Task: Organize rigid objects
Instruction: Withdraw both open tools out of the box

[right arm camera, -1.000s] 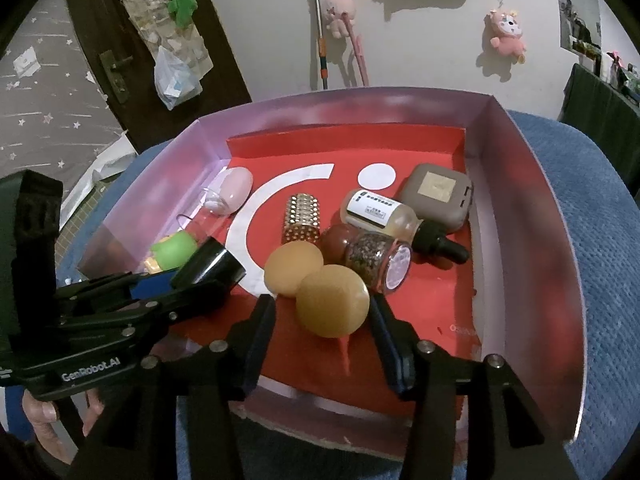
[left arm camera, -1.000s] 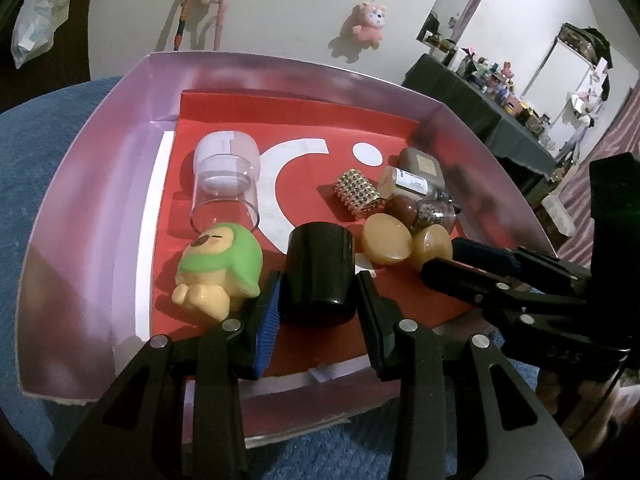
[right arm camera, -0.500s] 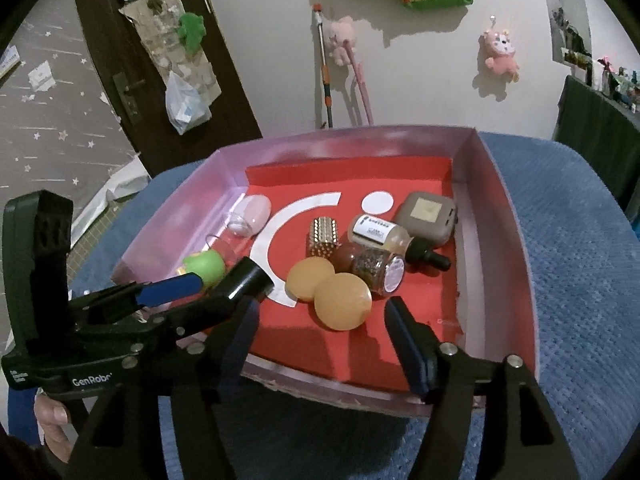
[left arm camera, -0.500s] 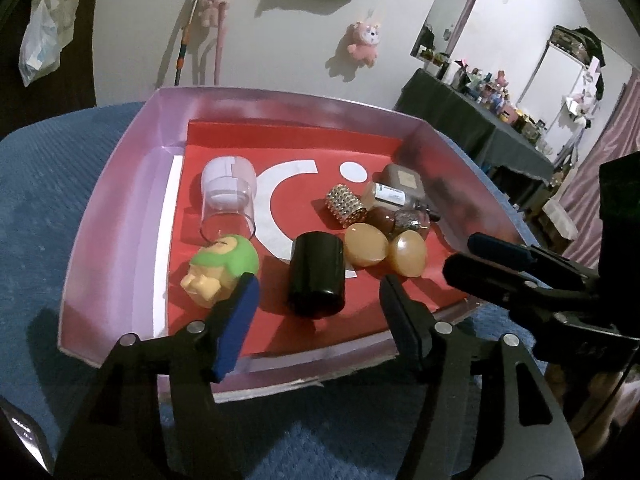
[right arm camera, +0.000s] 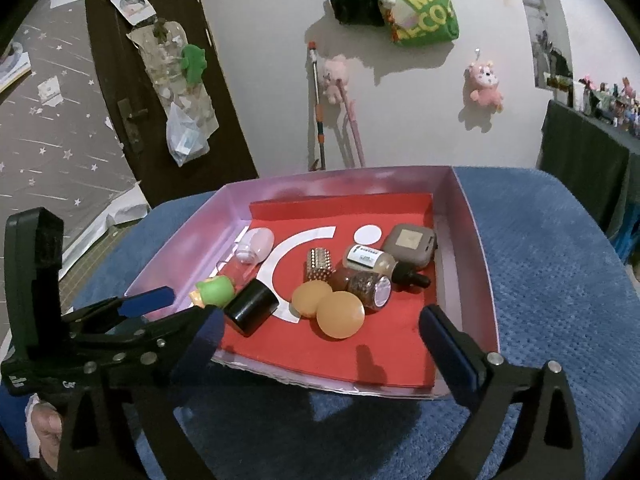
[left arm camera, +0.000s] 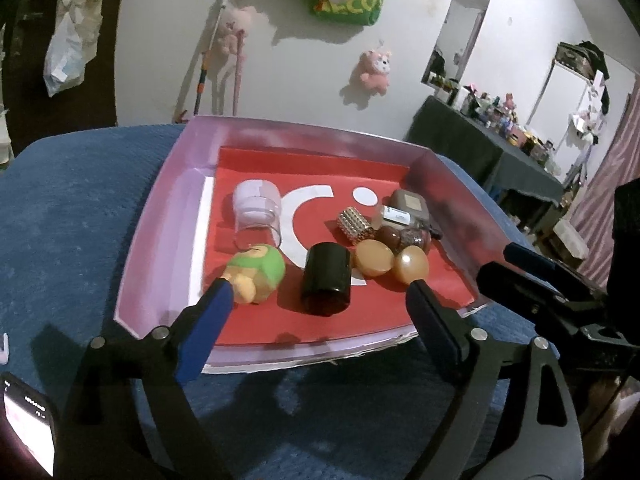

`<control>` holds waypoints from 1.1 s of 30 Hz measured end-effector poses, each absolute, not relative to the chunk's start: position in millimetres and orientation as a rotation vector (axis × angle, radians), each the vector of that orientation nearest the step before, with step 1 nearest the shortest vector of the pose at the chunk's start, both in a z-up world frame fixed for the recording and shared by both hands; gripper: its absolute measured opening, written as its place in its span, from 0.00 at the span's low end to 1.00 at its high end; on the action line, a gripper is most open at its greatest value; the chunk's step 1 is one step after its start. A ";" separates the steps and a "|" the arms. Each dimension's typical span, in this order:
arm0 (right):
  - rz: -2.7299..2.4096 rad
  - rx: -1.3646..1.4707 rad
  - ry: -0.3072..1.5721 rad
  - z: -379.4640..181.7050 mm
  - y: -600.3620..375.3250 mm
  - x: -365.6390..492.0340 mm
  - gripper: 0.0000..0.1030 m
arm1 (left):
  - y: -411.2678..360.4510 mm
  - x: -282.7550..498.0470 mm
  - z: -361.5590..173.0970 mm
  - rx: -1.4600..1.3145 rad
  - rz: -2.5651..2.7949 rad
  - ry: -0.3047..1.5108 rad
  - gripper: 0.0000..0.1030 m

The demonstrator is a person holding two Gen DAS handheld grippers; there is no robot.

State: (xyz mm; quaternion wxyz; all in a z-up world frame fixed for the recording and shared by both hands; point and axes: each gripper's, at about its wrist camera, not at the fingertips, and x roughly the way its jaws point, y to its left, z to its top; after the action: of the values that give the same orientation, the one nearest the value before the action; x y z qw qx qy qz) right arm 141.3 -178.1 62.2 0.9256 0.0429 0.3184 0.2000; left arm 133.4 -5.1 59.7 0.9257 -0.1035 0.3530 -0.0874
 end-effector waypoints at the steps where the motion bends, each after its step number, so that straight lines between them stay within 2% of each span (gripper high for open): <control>1: 0.402 0.090 0.646 61.6 -178.0 140.3 1.00 | -4.1 131.7 59.9 -0.211 -0.172 0.718 0.87; 3: 0.389 0.087 0.636 60.5 -177.9 138.0 1.00 | -2.8 129.1 59.9 -0.197 -0.141 0.704 0.93; 5: 0.370 0.069 0.622 59.2 -175.5 135.2 1.00 | -2.5 127.3 59.8 -0.174 -0.108 0.690 0.95; 33: 0.336 0.045 0.684 24.3 -169.8 139.0 1.00 | -7.2 127.5 36.4 -0.051 0.005 0.711 0.95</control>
State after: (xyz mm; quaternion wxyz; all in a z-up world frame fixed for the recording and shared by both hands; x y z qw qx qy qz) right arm 139.0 -169.8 24.3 0.9281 0.0218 0.3336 0.1640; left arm 127.5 -7.2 36.4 0.9371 -0.0248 0.3481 0.0023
